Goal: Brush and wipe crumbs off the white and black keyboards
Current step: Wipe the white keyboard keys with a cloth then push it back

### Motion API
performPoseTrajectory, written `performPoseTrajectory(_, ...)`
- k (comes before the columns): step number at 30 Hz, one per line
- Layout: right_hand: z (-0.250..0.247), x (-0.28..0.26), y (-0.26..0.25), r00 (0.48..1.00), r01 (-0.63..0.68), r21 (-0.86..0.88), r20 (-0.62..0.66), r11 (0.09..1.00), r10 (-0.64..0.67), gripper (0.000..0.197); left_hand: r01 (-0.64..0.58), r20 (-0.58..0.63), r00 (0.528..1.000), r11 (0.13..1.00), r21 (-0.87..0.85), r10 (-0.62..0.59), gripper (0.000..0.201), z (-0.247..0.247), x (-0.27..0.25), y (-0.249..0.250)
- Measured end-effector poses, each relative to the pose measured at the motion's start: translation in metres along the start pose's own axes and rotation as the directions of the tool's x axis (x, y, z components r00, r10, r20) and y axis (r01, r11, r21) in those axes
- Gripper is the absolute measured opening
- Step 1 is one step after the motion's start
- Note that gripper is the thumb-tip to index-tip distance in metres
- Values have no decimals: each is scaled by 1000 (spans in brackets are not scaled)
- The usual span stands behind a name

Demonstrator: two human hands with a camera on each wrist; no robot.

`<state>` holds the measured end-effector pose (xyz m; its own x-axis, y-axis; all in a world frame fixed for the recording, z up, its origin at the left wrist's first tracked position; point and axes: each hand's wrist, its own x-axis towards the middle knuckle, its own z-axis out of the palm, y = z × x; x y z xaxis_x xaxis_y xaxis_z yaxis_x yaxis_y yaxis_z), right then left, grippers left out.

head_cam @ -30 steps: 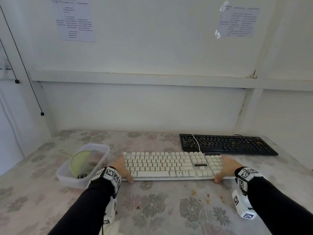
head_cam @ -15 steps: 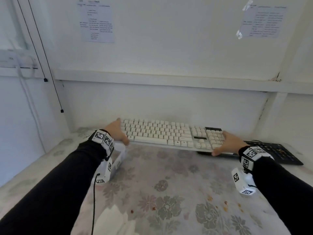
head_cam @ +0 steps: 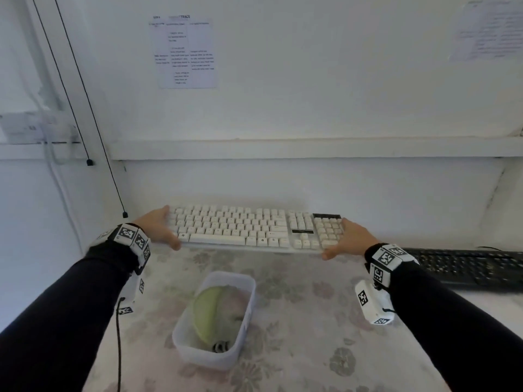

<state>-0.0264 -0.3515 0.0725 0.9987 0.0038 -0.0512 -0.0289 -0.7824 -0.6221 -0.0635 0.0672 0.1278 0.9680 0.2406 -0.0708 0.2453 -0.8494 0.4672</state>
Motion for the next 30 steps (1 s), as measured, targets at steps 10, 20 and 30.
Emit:
performPoseTrajectory(10, 60, 24, -18, 991, -125, -31, 51, 992, 127, 100, -14, 163, 986, 1000, -8, 15, 130, 14, 50, -48)
performPoseTrajectory(20, 63, 17, 15, 968, -245, -97, 24, 965, 248, 126, -83, 248, 966, 996, 34, 72, 118, 74, 91, -48)
performPoseTrajectory(30, 46, 12, 56, 960, -272, -90, 48, 958, 277, 170, -162, 366, 912, 983, -90, 184, 114, 116, 101, -36)
